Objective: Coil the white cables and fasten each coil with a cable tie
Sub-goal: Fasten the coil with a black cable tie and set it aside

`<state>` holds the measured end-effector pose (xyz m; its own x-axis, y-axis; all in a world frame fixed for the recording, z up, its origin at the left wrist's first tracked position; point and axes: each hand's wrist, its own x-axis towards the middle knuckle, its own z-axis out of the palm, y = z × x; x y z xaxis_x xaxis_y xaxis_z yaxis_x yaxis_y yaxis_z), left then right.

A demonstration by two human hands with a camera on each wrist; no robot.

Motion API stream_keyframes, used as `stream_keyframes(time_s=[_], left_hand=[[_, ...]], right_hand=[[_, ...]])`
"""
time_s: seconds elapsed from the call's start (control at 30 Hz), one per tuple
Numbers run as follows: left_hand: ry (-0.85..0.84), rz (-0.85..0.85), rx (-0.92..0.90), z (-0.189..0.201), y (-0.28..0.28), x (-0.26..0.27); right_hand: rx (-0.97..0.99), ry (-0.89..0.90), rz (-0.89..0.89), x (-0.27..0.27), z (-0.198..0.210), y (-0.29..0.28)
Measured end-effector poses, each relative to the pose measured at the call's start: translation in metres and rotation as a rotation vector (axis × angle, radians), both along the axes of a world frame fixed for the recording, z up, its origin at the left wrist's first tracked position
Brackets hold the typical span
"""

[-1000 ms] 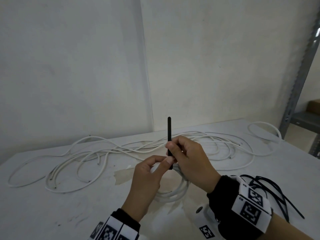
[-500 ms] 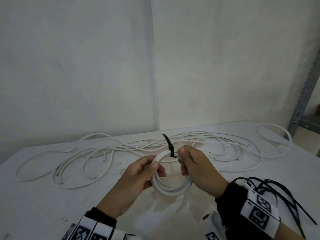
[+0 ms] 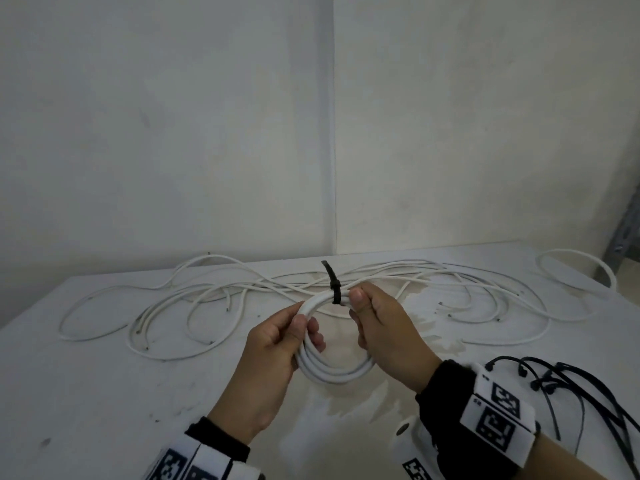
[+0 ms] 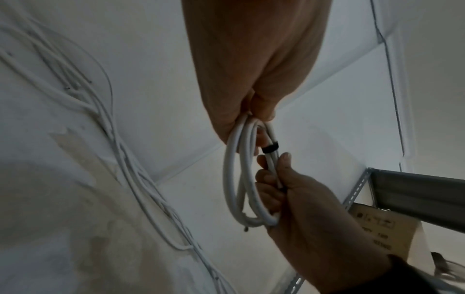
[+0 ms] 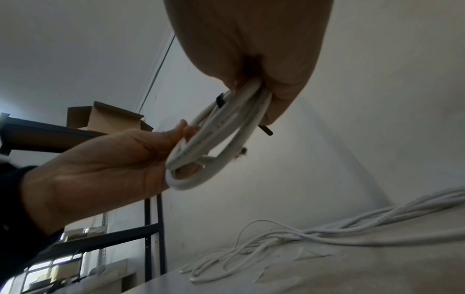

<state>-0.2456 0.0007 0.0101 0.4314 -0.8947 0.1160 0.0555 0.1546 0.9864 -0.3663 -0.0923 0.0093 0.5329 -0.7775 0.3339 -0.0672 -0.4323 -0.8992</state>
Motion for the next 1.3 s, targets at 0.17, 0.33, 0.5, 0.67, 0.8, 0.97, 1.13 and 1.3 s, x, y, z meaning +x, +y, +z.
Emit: stream_keyframes(time_s=[0.17,0.33,0.5,0.67,0.8,0.97,1.13,1.3], left_hand=[[0.06,0.122,-0.012,-0.001,0.008,0.021],[0.122,0.128,-0.044,0.0,0.022,0.041],[-0.243,0.329,-0.013,-0.007,0.034,0.078],[-0.481,0.298,0.133,-0.009,0.059,0.122],[-0.508,0.247,0.236,-0.004,0.081,0.152],[-0.457,0.378,0.258,-0.006,0.1,0.181],[-0.429,0.477,0.332,-0.017,0.12,0.226],[-0.531,0.47,0.472,-0.028,0.135,0.263]], right_hand=[[0.1,-0.073,0.099,0.031,-0.002,0.017],[0.09,-0.082,0.125,0.06,-0.001,0.021],[0.101,-0.04,0.21,0.091,-0.004,0.044],[0.078,0.032,0.243,0.12,-0.011,0.057],[0.19,0.041,0.308,0.148,-0.017,0.067],[0.202,0.07,0.332,0.187,-0.02,0.083],[0.171,0.228,0.435,0.22,-0.024,0.099],[0.253,0.395,0.558,0.257,-0.033,0.107]])
